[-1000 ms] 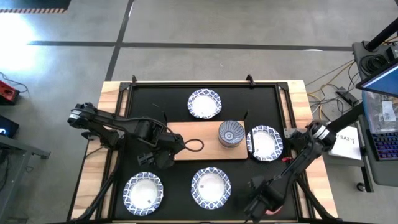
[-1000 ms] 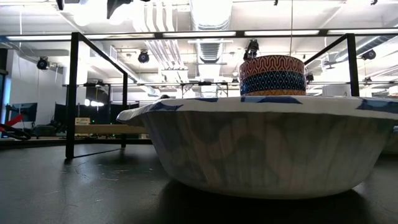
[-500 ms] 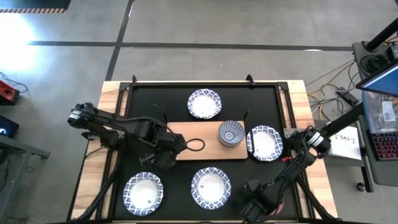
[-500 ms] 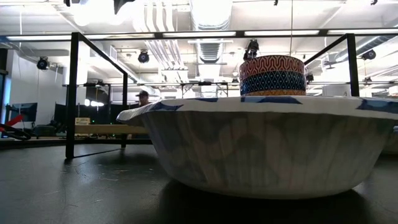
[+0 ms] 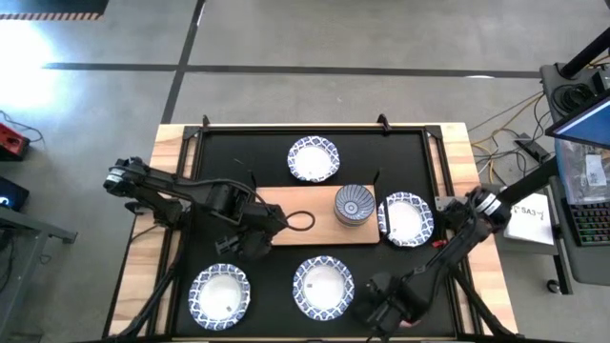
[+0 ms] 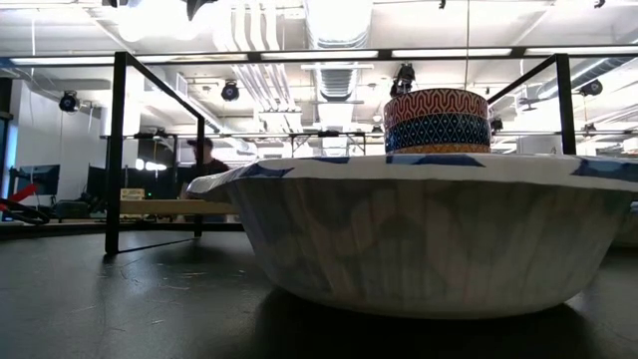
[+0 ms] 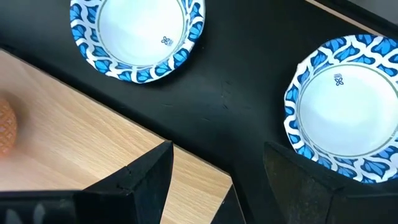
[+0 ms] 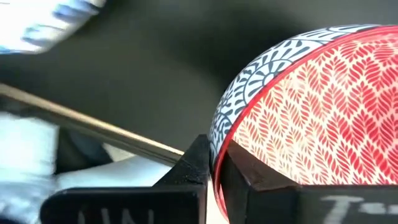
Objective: Place and stack bowls onto a shelf
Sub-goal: Stack the small orange and gray patterned bowl on top of the small dark blue and red patterned bowl
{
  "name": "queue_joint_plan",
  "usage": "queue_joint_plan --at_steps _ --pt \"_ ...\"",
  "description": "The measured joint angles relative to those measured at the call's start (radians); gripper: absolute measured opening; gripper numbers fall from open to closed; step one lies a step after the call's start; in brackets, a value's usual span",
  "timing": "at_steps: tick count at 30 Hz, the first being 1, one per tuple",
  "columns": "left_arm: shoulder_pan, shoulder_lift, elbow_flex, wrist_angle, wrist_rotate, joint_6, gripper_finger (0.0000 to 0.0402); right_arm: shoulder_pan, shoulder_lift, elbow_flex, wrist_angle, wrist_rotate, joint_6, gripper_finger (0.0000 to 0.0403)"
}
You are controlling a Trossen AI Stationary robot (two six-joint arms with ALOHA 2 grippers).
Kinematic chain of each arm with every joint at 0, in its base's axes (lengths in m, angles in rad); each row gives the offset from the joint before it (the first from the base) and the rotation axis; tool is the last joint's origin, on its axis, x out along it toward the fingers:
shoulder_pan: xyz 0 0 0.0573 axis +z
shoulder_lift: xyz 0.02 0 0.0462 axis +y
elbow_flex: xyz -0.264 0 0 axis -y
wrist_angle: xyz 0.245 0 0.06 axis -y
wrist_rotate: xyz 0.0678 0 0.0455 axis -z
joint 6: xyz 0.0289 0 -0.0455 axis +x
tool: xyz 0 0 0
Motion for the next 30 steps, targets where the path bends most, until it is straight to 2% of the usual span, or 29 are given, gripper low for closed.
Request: queue_joint_plan --at_steps 6,14,19,24,30 --pt "0.0 0.0 0.0 0.017 -0.007 -0.03 0.0231 -0.059 -0.045 0.053 -0.006 0.194 -0.233 0.001" --pt "-0.003 0.0 0.0 0.014 -0.034 -0.117 0.0231 -0.156 -0.133 0.133 -0.017 0.416 -0.684 0.0009" --pt "-0.008 0.0 -0.006 -0.011 -0.034 -0.124 0.0231 -0.228 -0.189 0.187 -0.094 0.534 -0.838 0.0009" --pt "-0.008 0.0 -0.006 -0.019 -0.034 -0.124 0.0231 -0.3 -0.23 0.238 -0.198 0.577 -0.948 0.001" --pt "-0.008 0.0 -0.007 -0.017 -0.034 -0.128 0.0231 -0.387 -0.254 0.241 -0.233 0.582 -1.045 0.0011"
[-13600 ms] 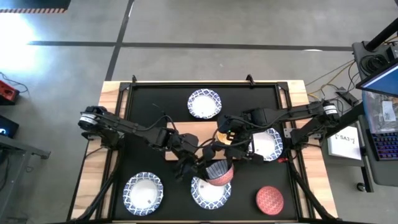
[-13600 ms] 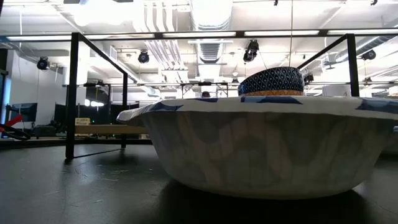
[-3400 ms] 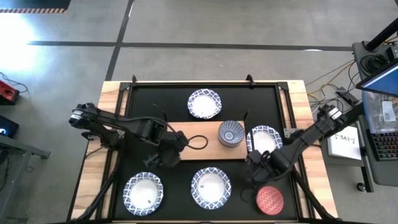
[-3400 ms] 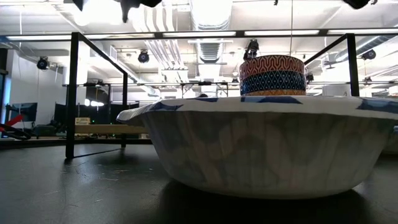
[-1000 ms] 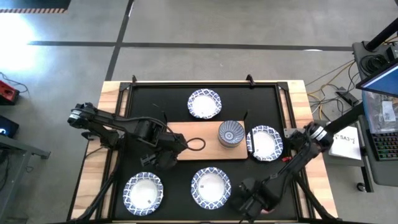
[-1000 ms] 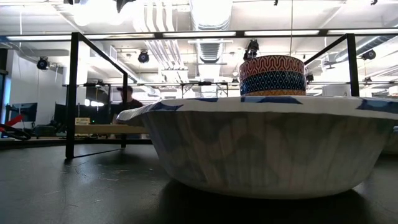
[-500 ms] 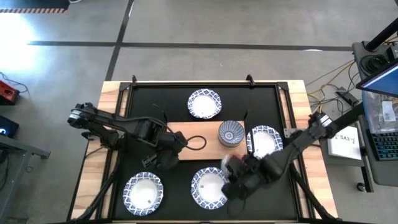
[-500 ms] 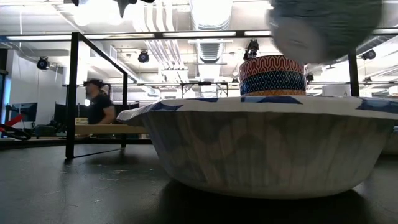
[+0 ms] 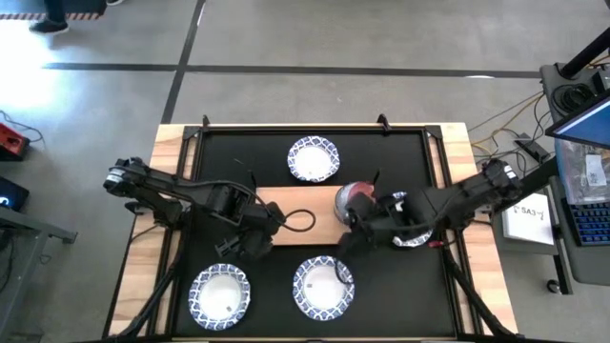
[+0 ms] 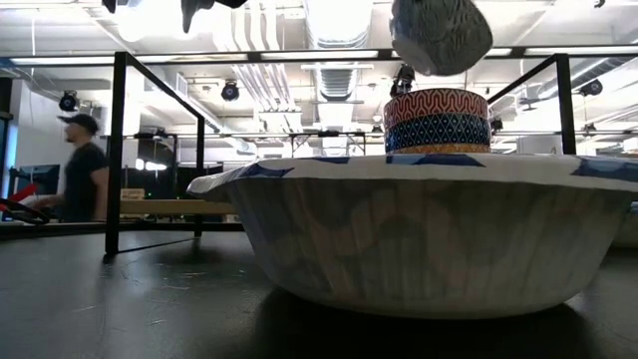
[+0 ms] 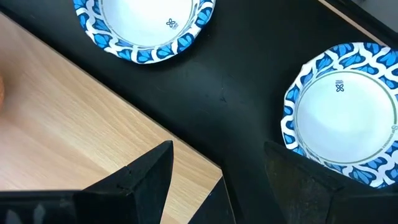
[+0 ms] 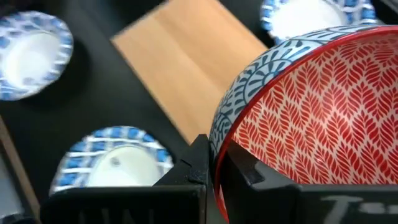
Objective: Place and stack bowls onto a shelf
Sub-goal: Stack the small orange and gray patterned bowl on top of the small dark blue and red patterned bowl
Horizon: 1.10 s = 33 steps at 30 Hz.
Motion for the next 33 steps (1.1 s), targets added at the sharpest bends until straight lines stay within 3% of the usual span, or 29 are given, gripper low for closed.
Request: queue_joint_plan --at_steps 7,15,33 --pt "0.0 0.0 -0.042 0.055 0.015 -0.025 0.0231 -0.088 0.032 -0.002 -0.132 -0.033 -0.054 0.0011" --pt "0.0 0.0 -0.077 0.086 0.058 -0.04 0.0231 -0.149 0.09 -0.003 -0.13 -0.14 -0.167 0.0012" --pt "0.0 0.0 -0.078 0.128 0.024 -0.037 0.0231 -0.166 0.126 -0.003 -0.132 -0.239 -0.272 0.0013"
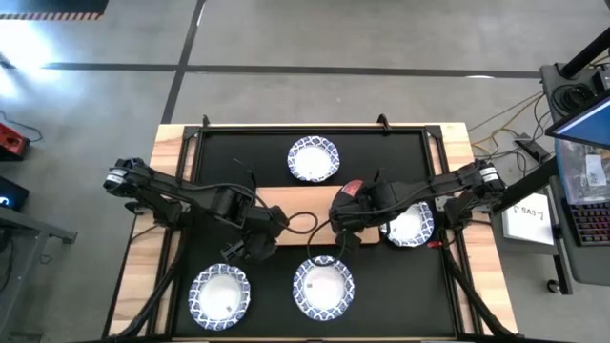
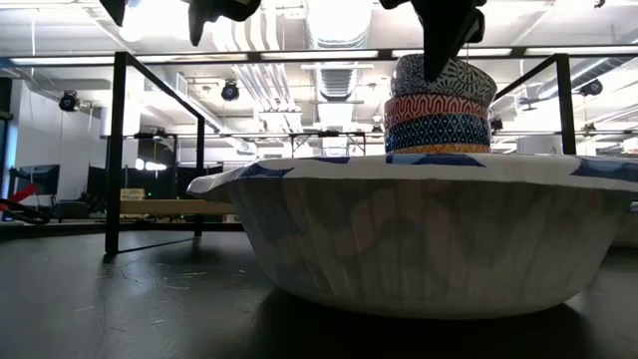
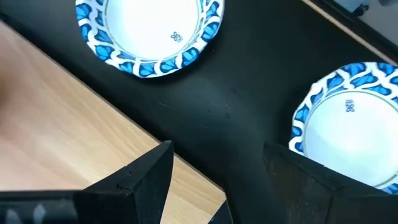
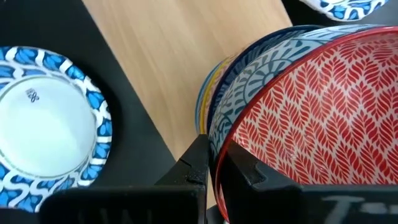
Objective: Place and stack bowls onto a shelf
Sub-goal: Stack the small orange and gray patterned bowl on top of the small dark blue and red patterned bowl
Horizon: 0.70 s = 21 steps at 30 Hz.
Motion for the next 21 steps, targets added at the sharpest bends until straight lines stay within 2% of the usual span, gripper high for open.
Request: queue_joint_plan --at_steps 4,15,21 --pt "0.002 0.0 0.0 0.025 -0.018 0.001 0.0231 0.0 0.0 0.0 -0.001 -0.002 -0.035 0.002" --pt "0.015 0.0 0.0 0.045 -0.028 -0.002 0.0231 -0.027 -0.003 0.0 -0.018 0.007 -0.094 0.0099" --pt "0.043 -0.001 0.0 0.05 -0.025 -0.003 0.0231 -0.035 -0.026 0.0 -0.088 0.009 -0.094 0.0113"
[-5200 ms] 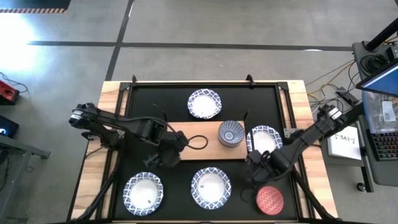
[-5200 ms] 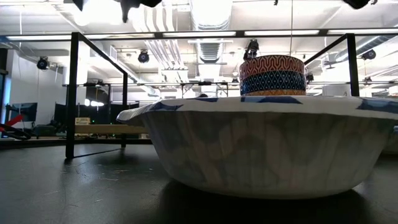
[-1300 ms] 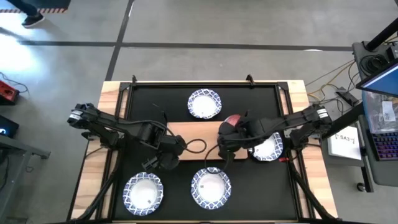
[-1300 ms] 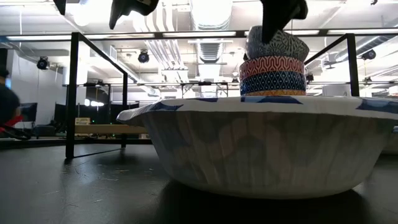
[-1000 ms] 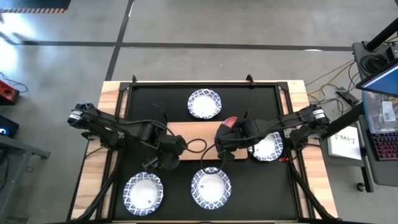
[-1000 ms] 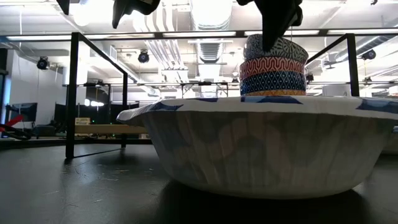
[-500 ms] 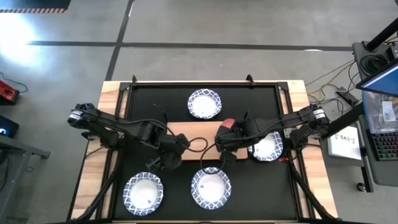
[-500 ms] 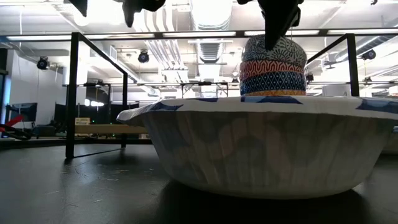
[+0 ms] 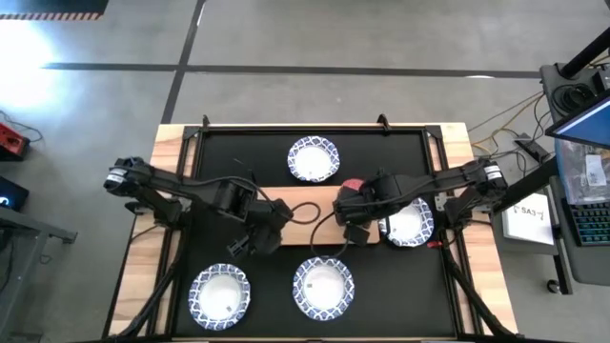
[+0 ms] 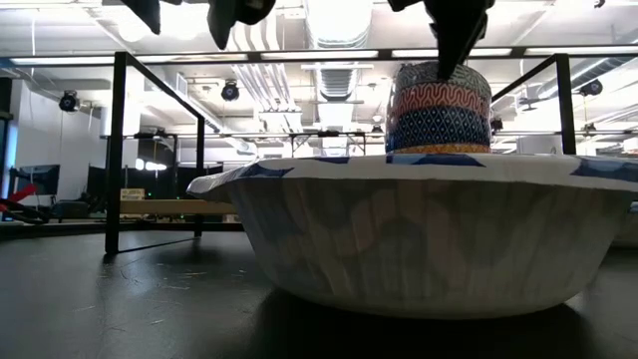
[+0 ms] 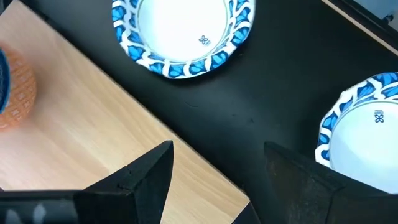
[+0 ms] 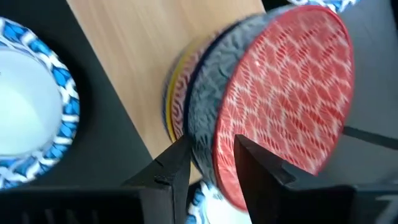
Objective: Place and stack bowls onto a shelf
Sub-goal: Stack the small orange and gray patterned bowl on top of the small dark blue and red patterned bowl, then put the big white and blue patterned bowl on the shelf
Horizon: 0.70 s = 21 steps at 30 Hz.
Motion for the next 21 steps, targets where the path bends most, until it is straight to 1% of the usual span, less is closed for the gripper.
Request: queue_joint_plan --at_steps 2,7,14,19,21 --pt "0.016 0.0 0.0 -0.002 0.017 0.0 0.0231 0.0 -0.015 0.0 -0.023 0.0 0.0 0.0113" --pt "0.061 0.002 0.007 0.002 0.066 0.008 0.0231 0.0 -0.045 0.026 -0.009 0.0 -0.011 0.0114" --pt "0.054 0.004 0.009 0.029 0.082 0.009 0.0231 0.0 -0.046 0.121 -0.015 0.004 -0.019 0.011" --pt "0.047 0.004 0.009 0.039 0.078 0.01 0.0231 0.0 -0.046 0.172 -0.019 0.075 -0.046 0.0102" --pt "0.047 0.003 0.009 0.041 0.073 -0.004 0.0231 0.0 -0.046 0.193 -0.024 0.079 -0.059 0.0099"
